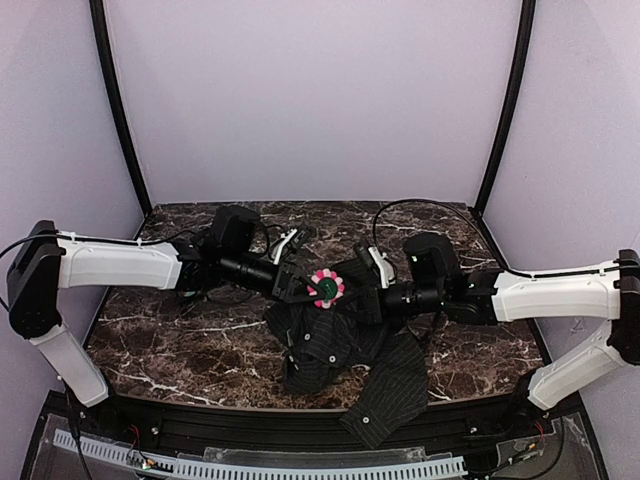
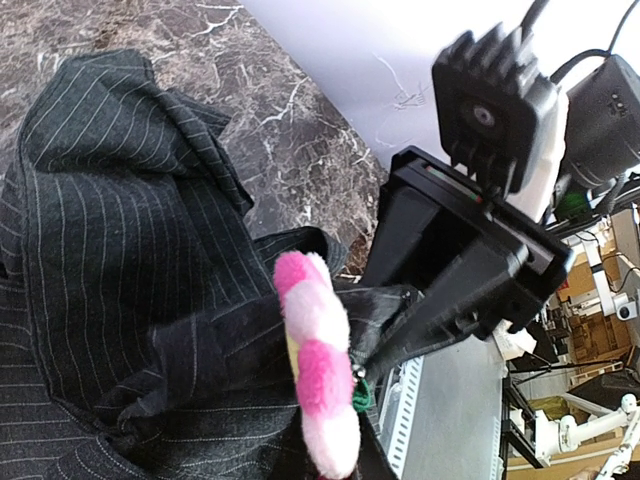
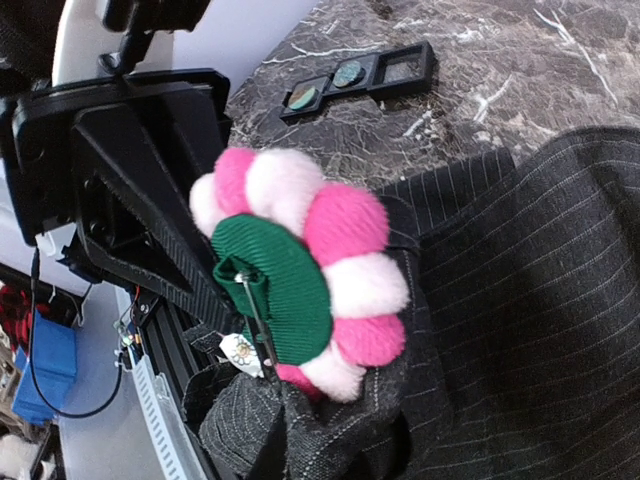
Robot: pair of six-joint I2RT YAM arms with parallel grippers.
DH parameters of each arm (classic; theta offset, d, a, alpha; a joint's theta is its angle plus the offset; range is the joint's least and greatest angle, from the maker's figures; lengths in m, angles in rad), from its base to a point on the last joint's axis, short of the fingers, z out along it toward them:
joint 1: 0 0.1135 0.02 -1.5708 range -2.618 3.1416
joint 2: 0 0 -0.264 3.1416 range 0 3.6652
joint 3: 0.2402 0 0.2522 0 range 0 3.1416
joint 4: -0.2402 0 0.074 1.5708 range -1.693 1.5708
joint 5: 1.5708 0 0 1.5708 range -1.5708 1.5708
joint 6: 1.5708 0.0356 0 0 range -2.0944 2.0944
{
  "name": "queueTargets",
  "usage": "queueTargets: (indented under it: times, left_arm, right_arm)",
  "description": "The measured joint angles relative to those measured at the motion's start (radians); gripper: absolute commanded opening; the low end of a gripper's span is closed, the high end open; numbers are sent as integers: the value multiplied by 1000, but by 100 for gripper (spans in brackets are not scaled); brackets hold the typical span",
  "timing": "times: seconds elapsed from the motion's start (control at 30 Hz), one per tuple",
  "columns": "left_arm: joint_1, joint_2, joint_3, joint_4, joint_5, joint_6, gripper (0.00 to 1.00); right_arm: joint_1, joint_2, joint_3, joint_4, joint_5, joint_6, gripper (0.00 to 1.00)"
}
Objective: Remove the brooch from the garment
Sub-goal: Open the brooch with the crumpled clothing, then pass from the left arm to the right
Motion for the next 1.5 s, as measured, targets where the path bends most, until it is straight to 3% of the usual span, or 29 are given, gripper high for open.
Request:
queueTargets:
  times: [0.27, 0.63, 0.97, 1.2, 1.27, 1.5]
  left_arm:
    - [1, 16, -13, 3, -3, -8, 1]
    - [2, 33, -13, 11, 8, -18, 9]
    - [0, 47, -13, 23, 25, -29, 36]
    - [0, 50, -13, 45, 32, -44, 46]
    - [0, 50, -13, 48, 31, -48, 53]
    - [0, 45, -20, 45, -35, -50, 55]
  right_arm:
    - [2, 18, 0, 6, 19, 22, 0]
    - [2, 40, 0, 26, 24, 35, 0]
    - [2, 49, 3, 47, 31, 45, 0]
    - [3, 49, 5, 63, 34, 45, 0]
    - [3, 49, 5, 63, 35, 45, 0]
    - [7, 49, 5, 67, 56, 49, 0]
